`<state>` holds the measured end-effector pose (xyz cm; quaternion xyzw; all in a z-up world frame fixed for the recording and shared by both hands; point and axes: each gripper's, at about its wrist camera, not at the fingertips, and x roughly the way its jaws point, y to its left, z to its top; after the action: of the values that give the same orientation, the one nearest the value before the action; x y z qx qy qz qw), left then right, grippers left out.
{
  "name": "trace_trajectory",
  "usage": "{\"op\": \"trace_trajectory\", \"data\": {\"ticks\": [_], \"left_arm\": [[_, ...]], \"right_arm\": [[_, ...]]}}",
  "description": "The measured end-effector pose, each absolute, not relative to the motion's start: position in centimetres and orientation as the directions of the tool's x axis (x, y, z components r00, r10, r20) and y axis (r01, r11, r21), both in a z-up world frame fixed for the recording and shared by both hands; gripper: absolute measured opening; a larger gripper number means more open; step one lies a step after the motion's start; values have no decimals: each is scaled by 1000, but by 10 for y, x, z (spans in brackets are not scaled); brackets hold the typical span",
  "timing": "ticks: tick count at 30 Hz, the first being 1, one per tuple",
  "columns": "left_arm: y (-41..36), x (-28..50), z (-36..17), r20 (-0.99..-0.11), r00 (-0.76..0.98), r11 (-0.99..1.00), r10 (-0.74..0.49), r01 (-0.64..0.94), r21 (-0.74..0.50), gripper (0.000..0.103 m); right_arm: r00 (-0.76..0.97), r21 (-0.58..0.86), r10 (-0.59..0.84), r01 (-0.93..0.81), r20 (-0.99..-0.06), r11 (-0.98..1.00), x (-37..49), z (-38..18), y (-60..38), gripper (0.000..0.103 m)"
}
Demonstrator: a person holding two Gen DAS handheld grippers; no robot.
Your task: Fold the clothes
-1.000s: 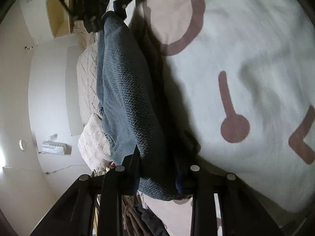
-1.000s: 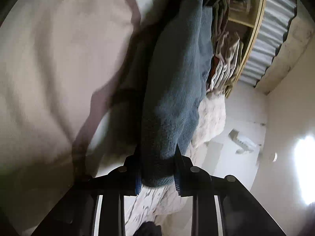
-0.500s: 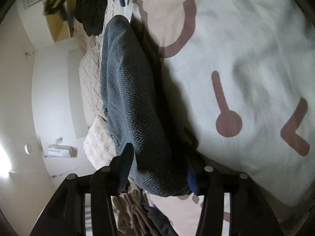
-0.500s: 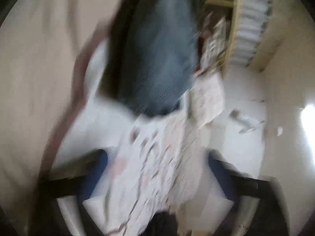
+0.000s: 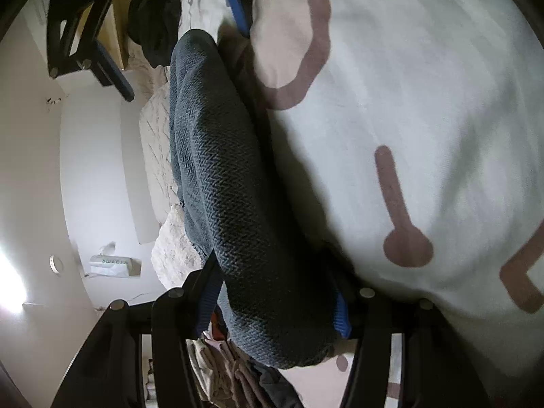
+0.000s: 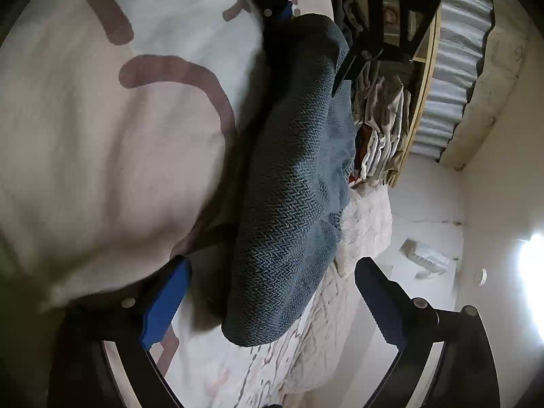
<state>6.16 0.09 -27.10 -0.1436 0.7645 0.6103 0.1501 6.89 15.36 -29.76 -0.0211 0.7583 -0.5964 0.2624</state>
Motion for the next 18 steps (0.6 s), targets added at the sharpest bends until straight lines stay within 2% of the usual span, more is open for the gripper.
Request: {"op": "trace_trajectory", "data": {"ticks": [6, 8, 9, 10, 13, 18], "left_arm": [[-2, 64, -271, -376, -926, 172, -23, -374, 911, 54], [-3, 63, -269, -369, -929, 142, -19, -368, 919, 47], [-3, 62, -270, -381, -924, 125, -25, -381, 916, 36], [-3, 62, -272, -383, -923, 126, -25, -383, 915, 32], [-3, 59, -269, -406, -914, 105, -29, -406, 908, 30], [1, 45, -246, -504, -862, -38, -51, -502, 864, 28]], "right_arm": [[-874, -919, -327, 273, -360, 284, 68, -304, 153, 97], [-879, -917, -313, 274, -361, 289, 68, -307, 153, 97], [-880, -916, -307, 274, -361, 291, 67, -307, 152, 97], [-882, -915, -301, 276, -362, 293, 66, -308, 151, 97], [-881, -917, -287, 310, -376, 250, 60, -303, 153, 97], [-887, -931, -295, 308, -356, 197, 55, -296, 155, 97]]}}
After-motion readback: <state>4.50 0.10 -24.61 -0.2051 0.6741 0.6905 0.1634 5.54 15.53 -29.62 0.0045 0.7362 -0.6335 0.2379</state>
